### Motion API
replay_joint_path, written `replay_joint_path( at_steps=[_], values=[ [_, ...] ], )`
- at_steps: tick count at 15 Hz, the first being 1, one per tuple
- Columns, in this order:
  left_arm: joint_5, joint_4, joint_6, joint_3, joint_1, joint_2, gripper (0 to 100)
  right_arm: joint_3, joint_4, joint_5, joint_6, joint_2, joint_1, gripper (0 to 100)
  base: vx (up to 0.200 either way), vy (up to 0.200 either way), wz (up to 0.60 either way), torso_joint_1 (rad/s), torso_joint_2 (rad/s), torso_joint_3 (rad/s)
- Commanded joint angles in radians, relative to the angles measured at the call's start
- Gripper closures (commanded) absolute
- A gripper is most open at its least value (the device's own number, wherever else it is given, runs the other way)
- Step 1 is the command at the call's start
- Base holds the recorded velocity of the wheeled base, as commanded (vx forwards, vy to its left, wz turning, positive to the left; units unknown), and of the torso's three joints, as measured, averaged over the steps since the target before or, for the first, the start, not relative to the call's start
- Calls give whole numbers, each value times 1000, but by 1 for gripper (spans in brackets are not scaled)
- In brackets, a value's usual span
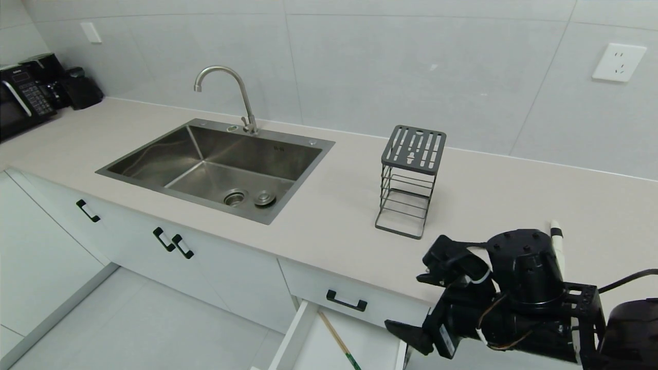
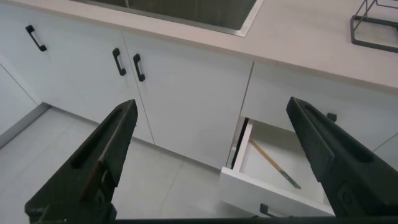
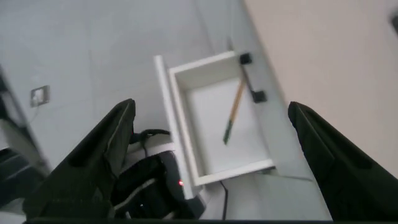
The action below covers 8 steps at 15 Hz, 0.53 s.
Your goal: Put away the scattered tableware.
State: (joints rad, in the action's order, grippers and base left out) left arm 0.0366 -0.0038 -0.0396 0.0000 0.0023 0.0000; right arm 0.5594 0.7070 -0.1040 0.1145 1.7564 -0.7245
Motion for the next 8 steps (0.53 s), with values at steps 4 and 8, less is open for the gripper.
replay_joint_path(
  at_steps=[4,8],
  values=[
    [0,-1,0,0,1,0,0,-124,-4,58,2,-92,100,0,0,0,0,0,0,0],
    [0,-1,0,0,1,0,0,-138,-6,122,2,-127,204,0,0,0,0,0,0,0]
  ],
)
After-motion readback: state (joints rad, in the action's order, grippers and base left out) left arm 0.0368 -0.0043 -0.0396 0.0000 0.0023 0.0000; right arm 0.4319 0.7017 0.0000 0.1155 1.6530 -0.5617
